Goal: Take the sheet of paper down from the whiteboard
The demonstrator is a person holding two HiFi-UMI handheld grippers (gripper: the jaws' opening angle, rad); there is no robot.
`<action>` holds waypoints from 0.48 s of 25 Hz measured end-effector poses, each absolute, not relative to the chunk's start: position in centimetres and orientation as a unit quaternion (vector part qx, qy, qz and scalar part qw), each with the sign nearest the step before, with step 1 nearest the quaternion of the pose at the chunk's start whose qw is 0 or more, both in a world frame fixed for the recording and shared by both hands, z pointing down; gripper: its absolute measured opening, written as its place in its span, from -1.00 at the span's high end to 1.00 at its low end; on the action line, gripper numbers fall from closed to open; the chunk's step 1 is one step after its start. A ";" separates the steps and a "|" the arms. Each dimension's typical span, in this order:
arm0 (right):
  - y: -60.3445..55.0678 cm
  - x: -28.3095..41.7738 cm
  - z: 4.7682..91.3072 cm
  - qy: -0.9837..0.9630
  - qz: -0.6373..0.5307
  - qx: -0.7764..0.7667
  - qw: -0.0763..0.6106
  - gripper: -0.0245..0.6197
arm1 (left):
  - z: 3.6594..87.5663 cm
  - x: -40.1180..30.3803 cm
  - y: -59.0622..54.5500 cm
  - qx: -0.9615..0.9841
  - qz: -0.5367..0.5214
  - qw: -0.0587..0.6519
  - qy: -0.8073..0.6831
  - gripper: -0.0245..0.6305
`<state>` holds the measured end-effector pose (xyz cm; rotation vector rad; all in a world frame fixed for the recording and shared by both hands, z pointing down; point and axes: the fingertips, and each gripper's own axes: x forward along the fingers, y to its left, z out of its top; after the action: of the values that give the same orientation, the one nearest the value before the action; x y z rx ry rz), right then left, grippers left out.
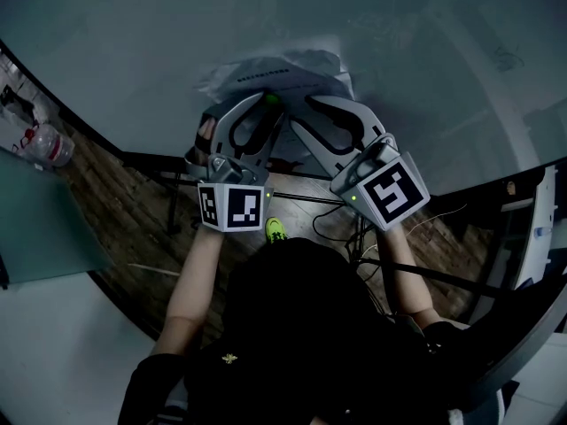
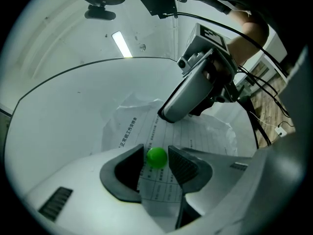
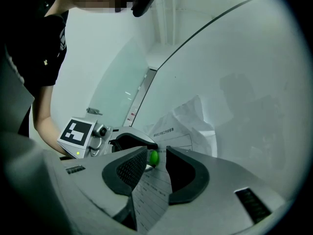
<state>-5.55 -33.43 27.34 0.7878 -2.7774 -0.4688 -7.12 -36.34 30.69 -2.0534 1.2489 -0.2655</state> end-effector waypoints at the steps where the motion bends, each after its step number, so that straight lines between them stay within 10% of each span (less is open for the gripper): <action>1: -33.4 -5.6 27.3 -0.944 -0.160 0.268 0.108 0.56 | 30.7 -7.1 -36.3 -0.794 -0.102 0.353 0.484 0.42; 12: -33.3 -4.9 26.3 -0.938 -0.176 0.279 0.111 0.56 | 30.7 -7.1 -36.4 -0.785 -0.111 0.352 0.498 0.49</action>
<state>-4.87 -33.27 26.27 0.8186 -2.7544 -0.5159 -7.10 -36.40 30.70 -2.0306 1.2895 -0.2866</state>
